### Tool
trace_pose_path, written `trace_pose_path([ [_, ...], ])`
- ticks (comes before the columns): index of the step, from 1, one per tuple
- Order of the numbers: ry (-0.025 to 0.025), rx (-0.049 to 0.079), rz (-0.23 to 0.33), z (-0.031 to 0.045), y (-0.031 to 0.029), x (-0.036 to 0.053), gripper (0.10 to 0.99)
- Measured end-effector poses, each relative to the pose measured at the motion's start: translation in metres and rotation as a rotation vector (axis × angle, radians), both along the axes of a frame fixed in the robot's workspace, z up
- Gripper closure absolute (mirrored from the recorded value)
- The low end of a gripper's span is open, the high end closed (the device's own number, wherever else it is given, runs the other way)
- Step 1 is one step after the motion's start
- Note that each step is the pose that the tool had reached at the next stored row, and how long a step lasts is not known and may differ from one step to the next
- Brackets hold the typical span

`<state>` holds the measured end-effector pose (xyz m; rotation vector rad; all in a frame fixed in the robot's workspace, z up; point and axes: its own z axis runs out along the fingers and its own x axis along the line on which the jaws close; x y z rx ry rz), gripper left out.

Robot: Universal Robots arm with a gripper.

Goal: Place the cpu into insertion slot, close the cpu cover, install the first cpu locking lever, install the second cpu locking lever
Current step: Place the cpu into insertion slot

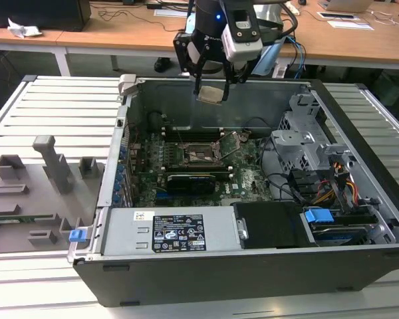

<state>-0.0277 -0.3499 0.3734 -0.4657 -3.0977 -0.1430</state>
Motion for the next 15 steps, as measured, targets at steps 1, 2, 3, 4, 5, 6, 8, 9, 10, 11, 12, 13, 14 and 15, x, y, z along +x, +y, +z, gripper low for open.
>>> trace_pose_path([
  [1, 0.0, 0.0, -0.012, 0.0, 0.0, 0.0, 0.545],
  [2, 0.0, 0.0, -0.019, 0.0, 0.0, 0.0, 0.545],
  [3, 0.0, 0.0, -0.026, 0.0, 0.0, 0.0, 0.545],
  [4, -0.0001, 0.0, -0.031, 0.0, 0.0, 0.0, 0.545],
  [5, 0.0, 0.0, -0.038, 0.0, 0.0, 0.0, 0.545],
  [6, 0.0, 0.0, -0.042, 0.0, 0.0, 0.0, 0.545],
  [8, 0.0, 0.0, -0.057, 0.0, 0.0, 0.0, 0.545],
  [9, 0.0, 0.0, -0.063, 0.0, 0.0, 0.0, 0.545],
  [10, 0.0, 0.0, -0.071, 0.0, 0.0, 0.0, 0.545],
  [11, 0.0, 0.0, -0.077, 0.0, 0.0, 0.0, 0.545],
  [12, 0.0, 0.0, -0.082, 0.0, 0.0, 0.0, 0.545],
  [13, 0.0, 0.0, -0.086, 0.0, 0.0, 0.0, 0.545],
  [14, 0.0, 0.0, -0.091, 0.0, 0.0, 0.0, 0.545],
  [15, 0.0, 0.0, -0.097, 0.0, 0.0, 0.0, 0.545],
])
